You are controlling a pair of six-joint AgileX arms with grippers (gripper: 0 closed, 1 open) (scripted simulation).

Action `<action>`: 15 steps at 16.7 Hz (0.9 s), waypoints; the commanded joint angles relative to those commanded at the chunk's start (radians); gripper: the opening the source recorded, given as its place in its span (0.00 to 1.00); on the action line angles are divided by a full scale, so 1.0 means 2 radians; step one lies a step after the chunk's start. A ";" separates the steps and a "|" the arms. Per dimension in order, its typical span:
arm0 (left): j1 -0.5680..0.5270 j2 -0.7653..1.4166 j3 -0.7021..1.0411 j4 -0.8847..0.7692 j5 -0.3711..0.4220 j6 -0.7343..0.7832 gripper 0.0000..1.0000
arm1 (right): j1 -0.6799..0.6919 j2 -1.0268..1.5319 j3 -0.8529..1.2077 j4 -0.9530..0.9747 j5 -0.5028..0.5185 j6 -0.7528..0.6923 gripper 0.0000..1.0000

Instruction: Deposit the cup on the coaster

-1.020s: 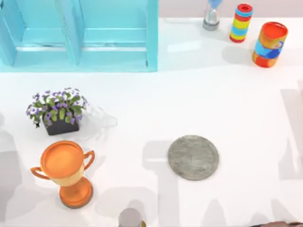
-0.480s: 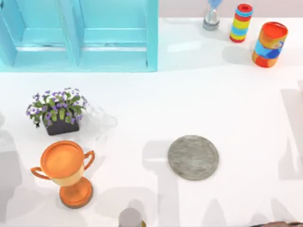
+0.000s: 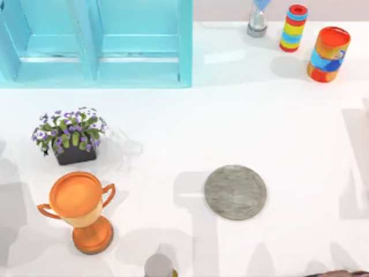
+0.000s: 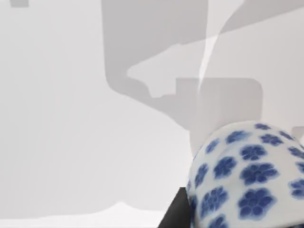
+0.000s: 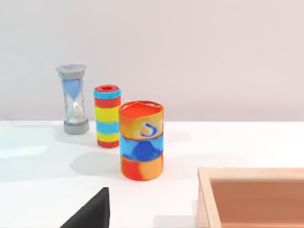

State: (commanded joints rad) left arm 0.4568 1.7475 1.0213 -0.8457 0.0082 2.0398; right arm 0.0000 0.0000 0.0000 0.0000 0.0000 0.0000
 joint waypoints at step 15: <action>-0.287 0.106 0.381 -0.251 0.063 -0.748 0.00 | 0.000 0.000 0.000 0.000 0.000 0.000 1.00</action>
State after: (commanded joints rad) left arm -0.1165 1.9604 1.7842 -1.3476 0.1346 0.5434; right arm 0.0000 0.0000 0.0000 0.0000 0.0000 0.0000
